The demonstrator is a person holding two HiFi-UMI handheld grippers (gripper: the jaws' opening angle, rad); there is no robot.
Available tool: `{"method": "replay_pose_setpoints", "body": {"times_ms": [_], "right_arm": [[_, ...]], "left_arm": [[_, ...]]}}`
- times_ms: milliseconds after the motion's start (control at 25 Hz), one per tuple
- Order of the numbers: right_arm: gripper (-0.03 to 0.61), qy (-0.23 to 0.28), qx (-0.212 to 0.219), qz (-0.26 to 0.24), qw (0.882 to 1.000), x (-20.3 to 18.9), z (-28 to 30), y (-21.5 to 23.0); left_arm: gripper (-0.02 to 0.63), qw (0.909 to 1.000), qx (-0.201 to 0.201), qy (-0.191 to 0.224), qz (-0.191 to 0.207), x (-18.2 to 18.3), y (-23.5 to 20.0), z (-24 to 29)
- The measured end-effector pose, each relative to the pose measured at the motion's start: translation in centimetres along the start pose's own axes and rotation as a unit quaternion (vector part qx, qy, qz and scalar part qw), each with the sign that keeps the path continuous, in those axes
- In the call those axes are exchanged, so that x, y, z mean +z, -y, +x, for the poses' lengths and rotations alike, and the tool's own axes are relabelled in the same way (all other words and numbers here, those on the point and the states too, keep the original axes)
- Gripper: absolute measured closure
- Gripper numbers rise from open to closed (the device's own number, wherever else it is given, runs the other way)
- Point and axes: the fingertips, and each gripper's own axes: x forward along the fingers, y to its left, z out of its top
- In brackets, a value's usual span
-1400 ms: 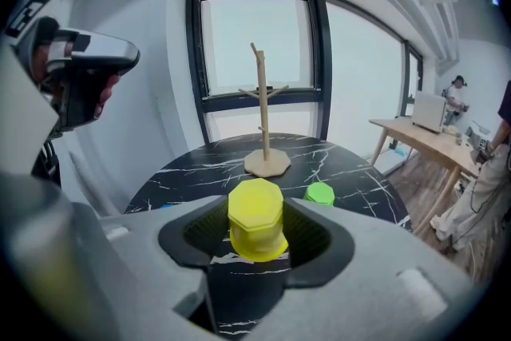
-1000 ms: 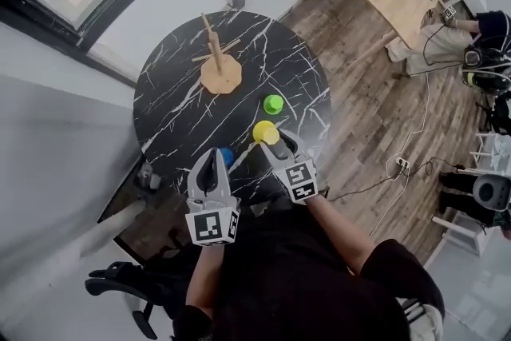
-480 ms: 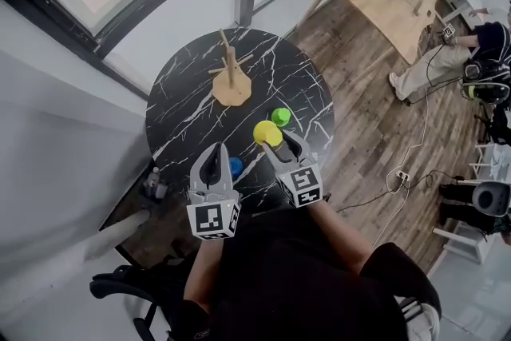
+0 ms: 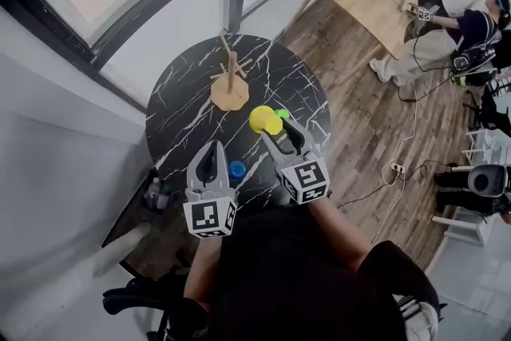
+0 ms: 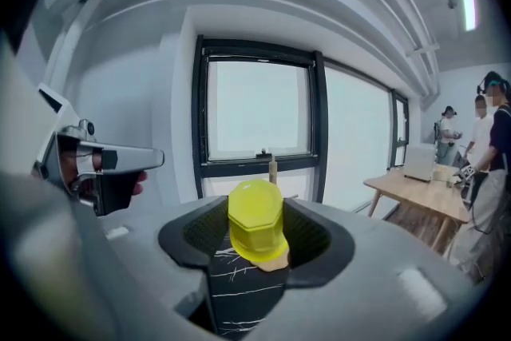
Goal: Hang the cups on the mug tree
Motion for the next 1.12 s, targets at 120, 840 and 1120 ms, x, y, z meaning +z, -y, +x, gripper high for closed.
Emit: {"method": "replay_pose_setpoints", "body": {"times_ms": [120,840,1120], "right_arm": [[0.368,0.013,-0.012,0.0,1.0,1.4,0.2,-0.2],[0.368,0.058,-0.03,-0.007,0.998,5.8,4.4,1.0],[0.368,0.055,-0.023,-0.004,0.998,5.8,6.9,1.5]], "left_arm": [[0.612,1.0,-0.007,0.003,-0.004,0.4,-0.9,-0.1],[0.612,0.9999,-0.005,-0.004,-0.011,0.5,-3.4,1.0],[0.612,0.9999,0.0,-0.003,-0.012,0.6,-4.0,2.3]]}}
